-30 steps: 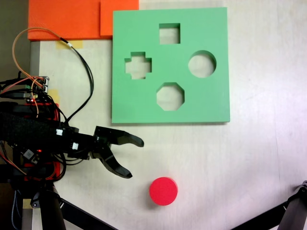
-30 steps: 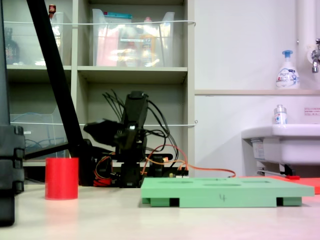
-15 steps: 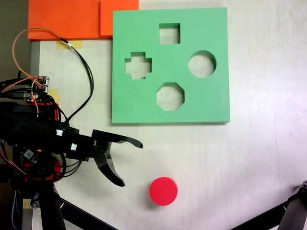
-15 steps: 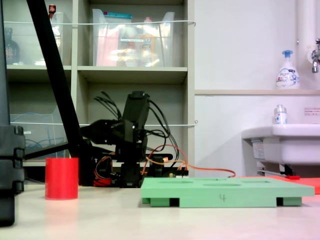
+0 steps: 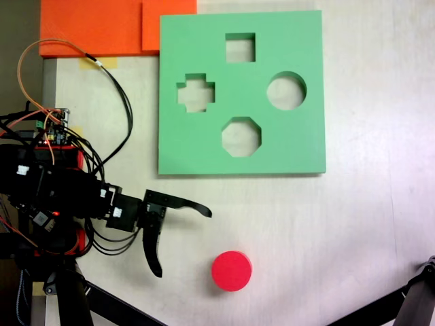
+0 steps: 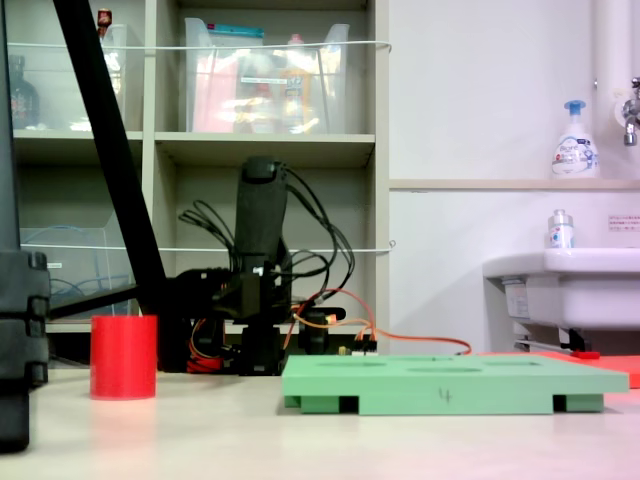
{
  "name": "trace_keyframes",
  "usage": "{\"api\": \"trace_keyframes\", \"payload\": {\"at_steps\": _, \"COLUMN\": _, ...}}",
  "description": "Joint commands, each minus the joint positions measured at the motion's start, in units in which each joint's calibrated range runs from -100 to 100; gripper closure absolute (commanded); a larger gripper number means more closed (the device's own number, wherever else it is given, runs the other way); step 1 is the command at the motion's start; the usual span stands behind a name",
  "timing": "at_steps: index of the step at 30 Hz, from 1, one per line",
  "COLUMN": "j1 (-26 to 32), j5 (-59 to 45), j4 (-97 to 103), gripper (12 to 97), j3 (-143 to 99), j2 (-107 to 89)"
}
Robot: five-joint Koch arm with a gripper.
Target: Put the cylinder block into the corresponding hole
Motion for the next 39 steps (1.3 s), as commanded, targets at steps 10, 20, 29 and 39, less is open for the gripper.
{"api": "trace_keyframes", "payload": {"at_steps": 10, "j1": -1.3, "j5": -0.1, "j4": 12.5, "gripper": 13.2, "j3": 17.9, "j2": 30.9}}
{"api": "trace_keyframes", "payload": {"at_steps": 20, "j1": -1.9, "j5": -0.1, "j4": 14.7, "gripper": 13.4, "j3": 28.6, "j2": 47.5}}
{"api": "trace_keyframes", "payload": {"at_steps": 29, "j1": -2.9, "j5": -0.1, "j4": 16.3, "gripper": 13.5, "j3": 33.9, "j2": 55.4}}
{"api": "trace_keyframes", "payload": {"at_steps": 39, "j1": -3.8, "j5": 0.0, "j4": 16.4, "gripper": 16.6, "j3": 39.6, "j2": 60.4}}
